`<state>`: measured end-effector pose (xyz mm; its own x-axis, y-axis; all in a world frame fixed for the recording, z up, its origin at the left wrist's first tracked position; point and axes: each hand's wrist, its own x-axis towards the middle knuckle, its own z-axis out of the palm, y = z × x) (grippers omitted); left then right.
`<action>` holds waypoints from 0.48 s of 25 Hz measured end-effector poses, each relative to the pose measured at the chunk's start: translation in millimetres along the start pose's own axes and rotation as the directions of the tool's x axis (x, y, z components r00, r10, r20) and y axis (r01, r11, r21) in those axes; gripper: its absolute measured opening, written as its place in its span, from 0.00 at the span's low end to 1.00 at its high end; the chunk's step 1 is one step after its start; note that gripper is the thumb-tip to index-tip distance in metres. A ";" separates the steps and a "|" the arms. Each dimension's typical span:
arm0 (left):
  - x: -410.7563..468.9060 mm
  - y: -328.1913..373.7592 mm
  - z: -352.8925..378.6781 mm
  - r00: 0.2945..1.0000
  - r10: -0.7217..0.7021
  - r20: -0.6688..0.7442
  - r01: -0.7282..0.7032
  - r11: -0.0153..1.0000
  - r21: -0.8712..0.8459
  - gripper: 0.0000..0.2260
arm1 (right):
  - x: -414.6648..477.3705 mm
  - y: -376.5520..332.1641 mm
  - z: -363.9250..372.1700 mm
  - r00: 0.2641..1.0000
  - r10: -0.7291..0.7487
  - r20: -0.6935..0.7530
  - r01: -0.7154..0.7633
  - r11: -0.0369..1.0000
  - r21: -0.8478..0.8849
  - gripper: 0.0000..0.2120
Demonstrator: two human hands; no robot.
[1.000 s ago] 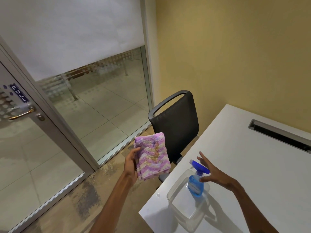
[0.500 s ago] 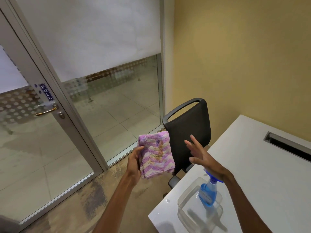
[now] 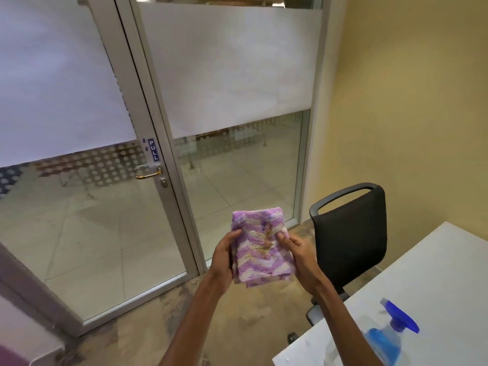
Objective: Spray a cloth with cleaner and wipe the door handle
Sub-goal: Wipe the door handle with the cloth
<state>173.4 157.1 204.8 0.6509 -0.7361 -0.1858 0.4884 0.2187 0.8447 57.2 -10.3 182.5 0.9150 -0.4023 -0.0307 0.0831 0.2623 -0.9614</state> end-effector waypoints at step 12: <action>-70.2 66.5 -102.9 0.992 0.088 -0.090 -0.064 0.969 0.240 0.12 | 12.6 31.2 126.7 0.978 0.138 0.156 -0.188 0.909 0.371 0.29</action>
<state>220.0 289.3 222.3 0.7408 -0.6535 -0.1555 0.2924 0.1053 0.9505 121.4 104.0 186.8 0.9681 -0.2202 -0.1199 0.0505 0.6397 -0.7670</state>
